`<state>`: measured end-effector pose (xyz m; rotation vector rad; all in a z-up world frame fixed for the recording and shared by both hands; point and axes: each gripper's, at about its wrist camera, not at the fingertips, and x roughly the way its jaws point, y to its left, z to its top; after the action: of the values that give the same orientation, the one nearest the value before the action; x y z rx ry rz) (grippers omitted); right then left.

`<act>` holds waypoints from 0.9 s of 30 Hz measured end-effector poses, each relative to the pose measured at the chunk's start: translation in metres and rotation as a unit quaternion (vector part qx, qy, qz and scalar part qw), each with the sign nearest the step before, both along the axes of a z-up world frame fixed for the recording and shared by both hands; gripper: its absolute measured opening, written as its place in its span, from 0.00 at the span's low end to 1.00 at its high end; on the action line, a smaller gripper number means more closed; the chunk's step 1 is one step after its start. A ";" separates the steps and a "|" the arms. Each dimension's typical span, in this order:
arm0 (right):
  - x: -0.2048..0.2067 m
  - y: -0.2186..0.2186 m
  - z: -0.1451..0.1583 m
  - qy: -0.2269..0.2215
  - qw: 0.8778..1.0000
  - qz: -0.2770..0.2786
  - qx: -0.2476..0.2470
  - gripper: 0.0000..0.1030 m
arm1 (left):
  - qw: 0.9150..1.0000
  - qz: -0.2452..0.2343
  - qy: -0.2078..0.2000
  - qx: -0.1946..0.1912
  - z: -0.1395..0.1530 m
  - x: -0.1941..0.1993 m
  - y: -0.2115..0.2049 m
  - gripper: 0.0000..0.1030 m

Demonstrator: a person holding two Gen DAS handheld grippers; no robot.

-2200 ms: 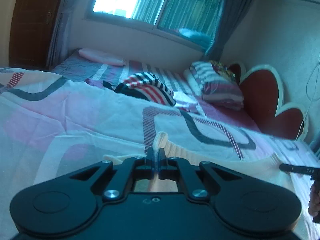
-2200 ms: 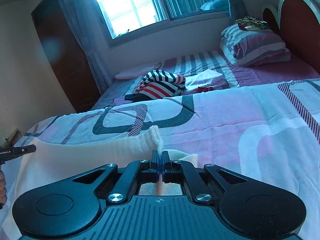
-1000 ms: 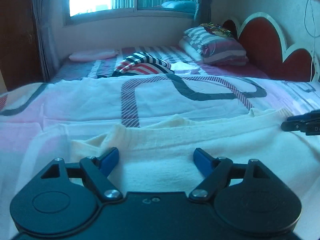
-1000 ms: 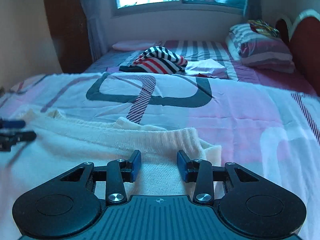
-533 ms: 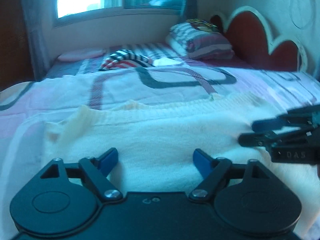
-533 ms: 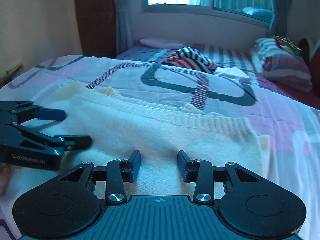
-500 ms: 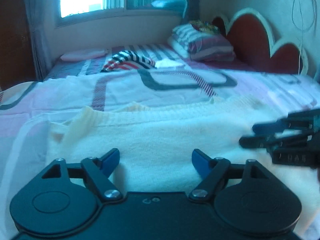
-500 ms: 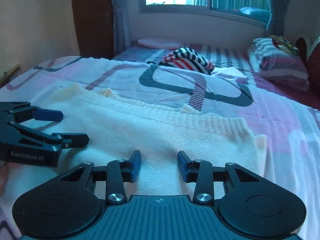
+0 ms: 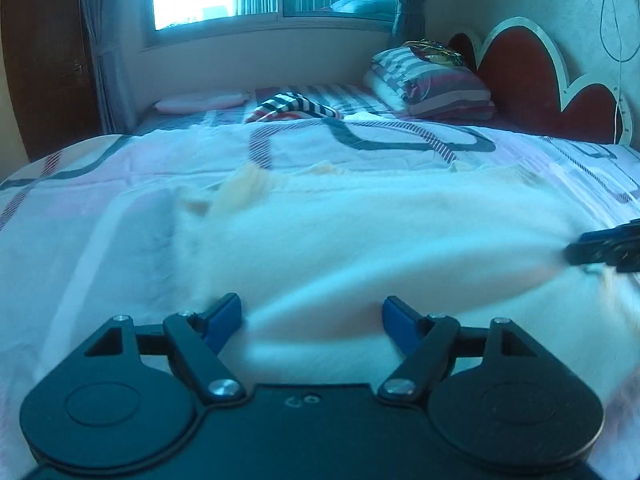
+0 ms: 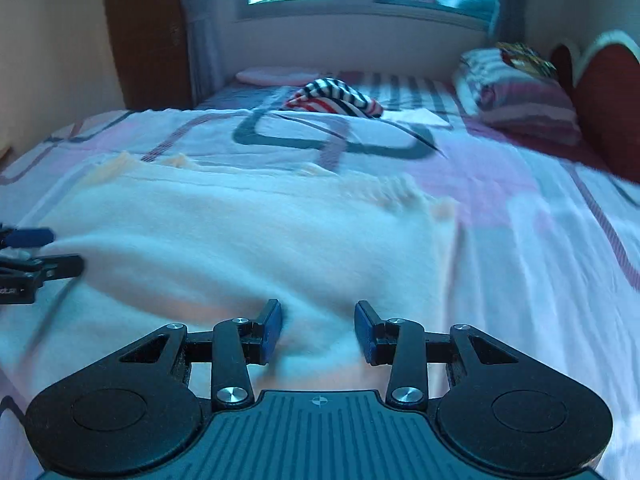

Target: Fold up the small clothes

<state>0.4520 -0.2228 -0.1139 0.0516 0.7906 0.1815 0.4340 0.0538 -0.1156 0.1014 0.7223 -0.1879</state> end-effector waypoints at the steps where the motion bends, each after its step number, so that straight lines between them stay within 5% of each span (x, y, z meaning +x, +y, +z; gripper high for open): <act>1: -0.005 0.005 0.005 -0.003 1.000 -0.003 -0.011 0.38 | 1.000 0.001 0.003 0.004 0.003 -0.003 -0.002 0.75; 6: -0.046 0.052 0.015 -0.006 0.998 0.061 0.020 0.38 | 0.999 -0.021 0.019 -0.023 0.009 -0.033 -0.026 0.79; 11: -0.072 0.087 -0.006 -0.004 0.997 0.074 -0.019 0.38 | 0.999 -0.025 0.020 0.007 -0.005 -0.057 -0.049 0.79; 17: -0.083 0.079 -0.004 0.007 0.997 0.071 -0.022 0.38 | 1.000 -0.018 0.025 0.005 -0.003 -0.071 -0.039 0.80; 27: -0.114 0.000 -0.001 0.019 0.999 -0.013 -0.022 0.38 | 1.000 -0.001 0.027 -0.004 -0.003 -0.093 -0.001 0.81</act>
<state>0.3379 -0.2228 -0.1153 0.0230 0.8310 0.1393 0.3409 0.0525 -0.1189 0.0903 0.7761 -0.1966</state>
